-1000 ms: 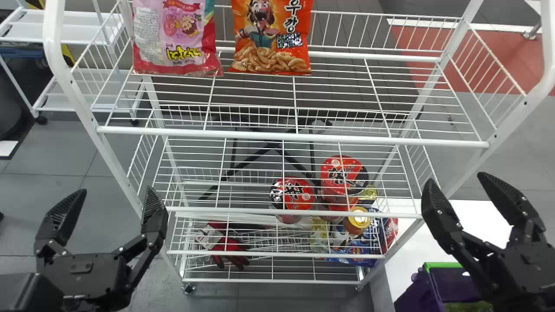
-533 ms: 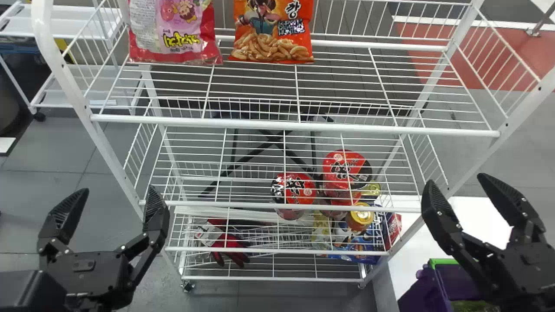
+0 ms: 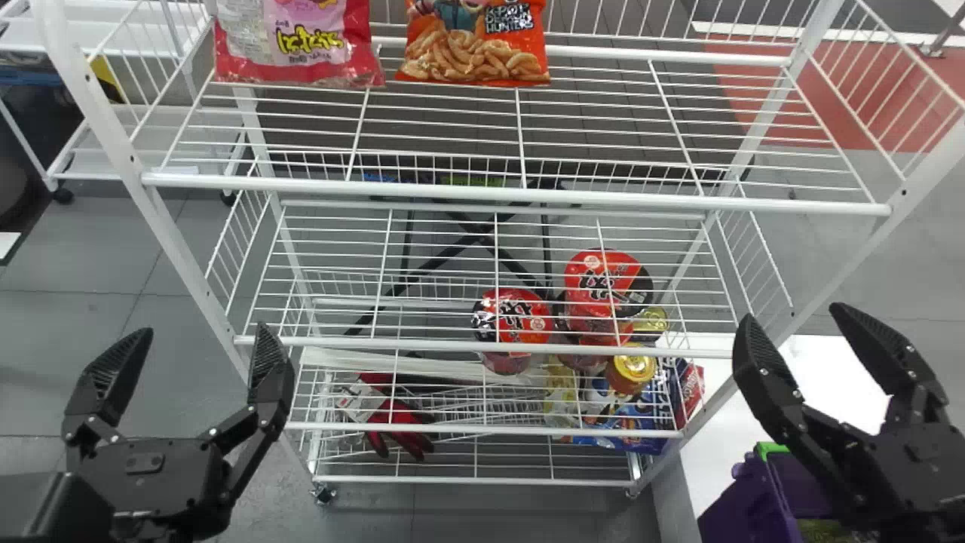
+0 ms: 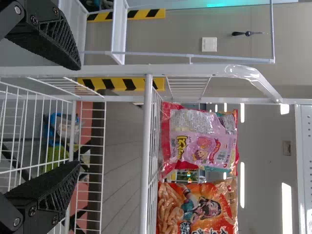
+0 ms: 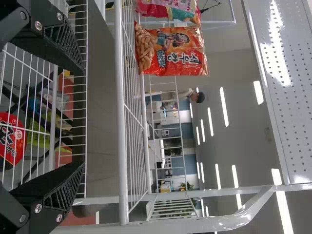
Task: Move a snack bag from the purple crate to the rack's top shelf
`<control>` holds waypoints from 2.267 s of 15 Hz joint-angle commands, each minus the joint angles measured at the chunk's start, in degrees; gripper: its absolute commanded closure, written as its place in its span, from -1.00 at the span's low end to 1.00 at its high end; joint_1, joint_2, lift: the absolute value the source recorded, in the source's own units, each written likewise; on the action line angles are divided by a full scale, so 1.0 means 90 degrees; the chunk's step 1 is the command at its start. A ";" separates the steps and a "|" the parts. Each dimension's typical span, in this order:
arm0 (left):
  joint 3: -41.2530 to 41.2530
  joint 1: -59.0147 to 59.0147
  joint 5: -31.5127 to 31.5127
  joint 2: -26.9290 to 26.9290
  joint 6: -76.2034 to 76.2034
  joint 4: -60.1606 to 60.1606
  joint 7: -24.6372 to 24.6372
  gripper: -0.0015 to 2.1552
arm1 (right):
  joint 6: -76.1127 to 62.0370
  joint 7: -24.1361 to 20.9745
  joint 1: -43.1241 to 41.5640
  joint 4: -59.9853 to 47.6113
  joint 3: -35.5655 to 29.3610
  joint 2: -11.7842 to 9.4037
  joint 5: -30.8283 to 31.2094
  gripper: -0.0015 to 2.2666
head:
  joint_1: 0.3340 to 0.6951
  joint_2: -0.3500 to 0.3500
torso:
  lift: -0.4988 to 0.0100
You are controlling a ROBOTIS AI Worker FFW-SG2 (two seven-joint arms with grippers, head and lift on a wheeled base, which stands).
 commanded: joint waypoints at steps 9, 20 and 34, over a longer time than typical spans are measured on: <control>-0.0020 -0.0008 0.0000 0.0000 -0.0001 -0.0012 0.0002 -0.87 | 0.0020 0.0000 -0.0010 0.0001 0.0020 -0.0007 0.0054 -0.85 | 1.00 -0.17 | -0.11; -0.0020 -0.0018 -0.0020 0.0000 -0.0001 -0.0021 0.0002 -0.87 | 0.0059 0.0000 -0.0058 0.0040 0.0068 -0.0046 0.0152 -0.85 | 1.00 -0.17 | -0.28; -0.0010 0.0011 -0.0020 0.0000 -0.0001 -0.0060 0.0002 -0.87 | 0.0039 0.0000 -0.0098 0.0099 0.0098 -0.0026 0.0161 -0.85 | 1.00 -0.15 | -0.50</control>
